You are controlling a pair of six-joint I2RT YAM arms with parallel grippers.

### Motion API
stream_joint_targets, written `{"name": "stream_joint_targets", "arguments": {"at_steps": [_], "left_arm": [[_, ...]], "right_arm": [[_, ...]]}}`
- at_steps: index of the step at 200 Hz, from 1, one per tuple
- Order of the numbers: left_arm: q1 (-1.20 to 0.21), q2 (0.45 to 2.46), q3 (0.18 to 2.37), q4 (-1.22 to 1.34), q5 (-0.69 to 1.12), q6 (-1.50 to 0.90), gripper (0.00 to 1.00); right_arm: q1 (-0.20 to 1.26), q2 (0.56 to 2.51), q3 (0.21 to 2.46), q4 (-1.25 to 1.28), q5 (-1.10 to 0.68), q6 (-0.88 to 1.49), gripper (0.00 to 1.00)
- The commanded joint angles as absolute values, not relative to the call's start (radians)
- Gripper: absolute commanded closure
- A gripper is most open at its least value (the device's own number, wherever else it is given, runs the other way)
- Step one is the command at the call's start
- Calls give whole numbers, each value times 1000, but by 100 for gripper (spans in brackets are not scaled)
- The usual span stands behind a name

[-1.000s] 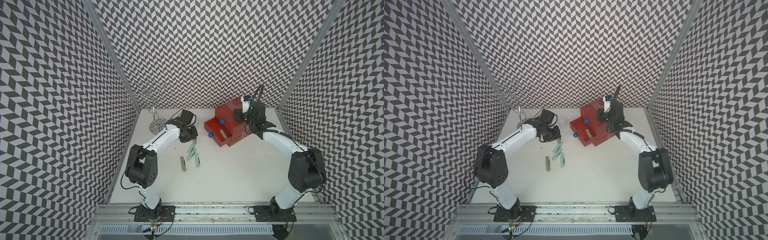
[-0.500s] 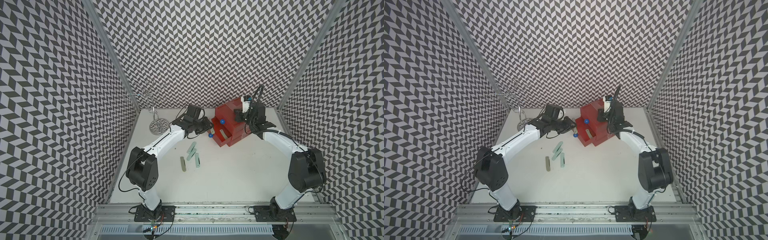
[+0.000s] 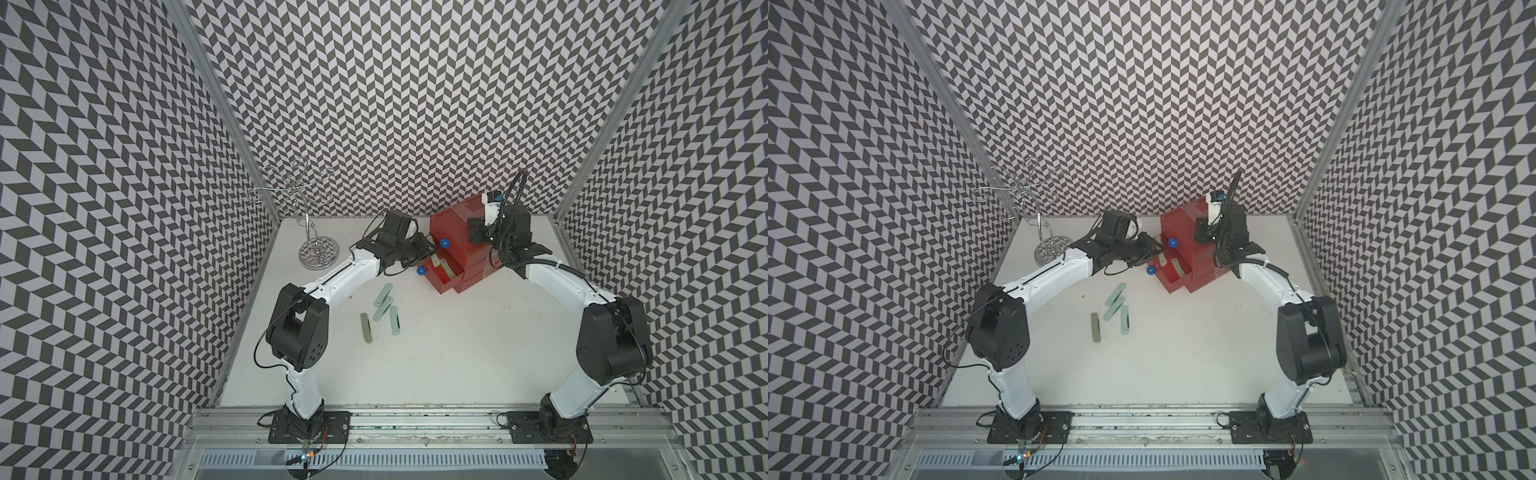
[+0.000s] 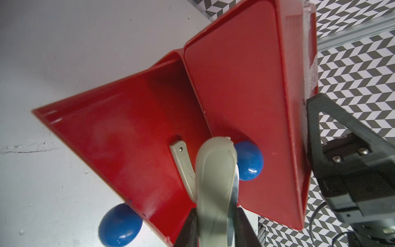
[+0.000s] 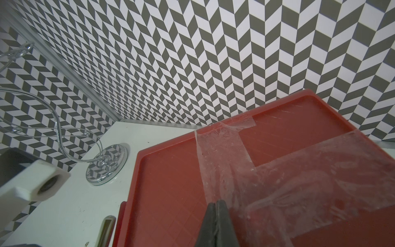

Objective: Place the fruit knives into the drawer by color
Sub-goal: Place the fruit knife in the drawer.

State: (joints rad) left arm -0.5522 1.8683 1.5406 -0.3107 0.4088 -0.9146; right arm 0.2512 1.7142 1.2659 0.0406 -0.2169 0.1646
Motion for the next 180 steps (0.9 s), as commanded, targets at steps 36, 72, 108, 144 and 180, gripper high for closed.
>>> {"name": "stream_joint_targets", "arguments": {"at_steps": [36, 72, 108, 144, 180], "left_arm": [[-563, 1915, 1593, -285, 413, -916, 78], [-571, 1951, 1604, -283, 416, -919, 78], [-575, 1971, 1618, -286, 416, -919, 78], [-574, 1988, 1624, -290, 419, -917, 77], [-575, 2003, 1629, -291, 418, -915, 77]], "right_arm": [[264, 1889, 1144, -330, -248, 201, 100], [264, 1891, 1144, -330, -250, 201, 100], [262, 1890, 1143, -329, -249, 201, 100], [264, 1892, 1143, -329, -252, 202, 100], [263, 1890, 1143, -328, -252, 200, 100]]}}
